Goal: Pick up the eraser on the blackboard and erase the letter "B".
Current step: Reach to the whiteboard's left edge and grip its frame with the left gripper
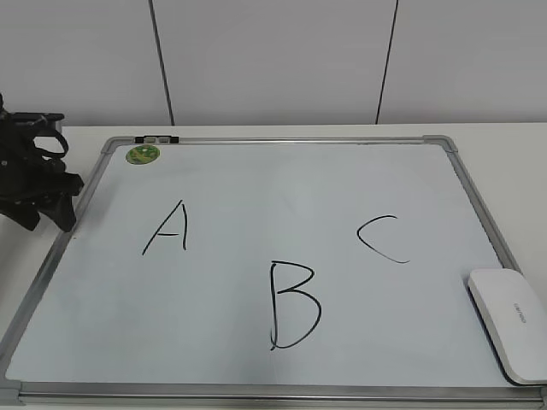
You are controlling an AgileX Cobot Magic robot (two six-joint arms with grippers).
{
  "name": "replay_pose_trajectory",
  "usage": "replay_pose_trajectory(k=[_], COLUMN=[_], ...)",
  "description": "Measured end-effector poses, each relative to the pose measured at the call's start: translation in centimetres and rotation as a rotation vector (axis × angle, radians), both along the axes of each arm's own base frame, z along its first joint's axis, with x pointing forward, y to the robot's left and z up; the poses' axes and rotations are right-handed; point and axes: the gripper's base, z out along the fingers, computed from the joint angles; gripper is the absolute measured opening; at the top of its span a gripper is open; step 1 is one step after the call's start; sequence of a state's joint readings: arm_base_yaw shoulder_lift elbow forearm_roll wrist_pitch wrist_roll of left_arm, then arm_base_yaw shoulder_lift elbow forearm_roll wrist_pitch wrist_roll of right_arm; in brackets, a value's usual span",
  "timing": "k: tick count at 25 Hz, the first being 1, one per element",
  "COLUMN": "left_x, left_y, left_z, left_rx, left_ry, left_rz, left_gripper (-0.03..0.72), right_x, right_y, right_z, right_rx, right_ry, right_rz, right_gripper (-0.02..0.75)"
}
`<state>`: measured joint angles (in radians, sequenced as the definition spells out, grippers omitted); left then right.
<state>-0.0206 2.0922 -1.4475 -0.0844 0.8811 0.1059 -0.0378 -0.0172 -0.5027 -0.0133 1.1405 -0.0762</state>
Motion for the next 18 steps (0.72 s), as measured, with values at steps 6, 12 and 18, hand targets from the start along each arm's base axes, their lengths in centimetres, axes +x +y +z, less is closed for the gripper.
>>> replay_pose_trajectory(k=[6,12,18], left_x=[0.1,0.2,0.2], left_y=[0.0,-0.2,-0.4], left_z=[-1.2,-1.6,-1.7], left_rx=[-0.001,-0.023,-0.049], left_ry=[0.026,0.036,0.052], left_rz=[0.001,0.016,0.03], left_gripper=[0.38,0.265,0.106], right_x=[0.0,0.0,0.0], right_y=[0.0,0.0,0.0], right_z=[0.0,0.0,0.0], right_rx=[0.0,0.0,0.0], right_ry=[0.0,0.0,0.0], right_rz=[0.0,0.0,0.0], right_gripper=[0.586,0.587,0.586])
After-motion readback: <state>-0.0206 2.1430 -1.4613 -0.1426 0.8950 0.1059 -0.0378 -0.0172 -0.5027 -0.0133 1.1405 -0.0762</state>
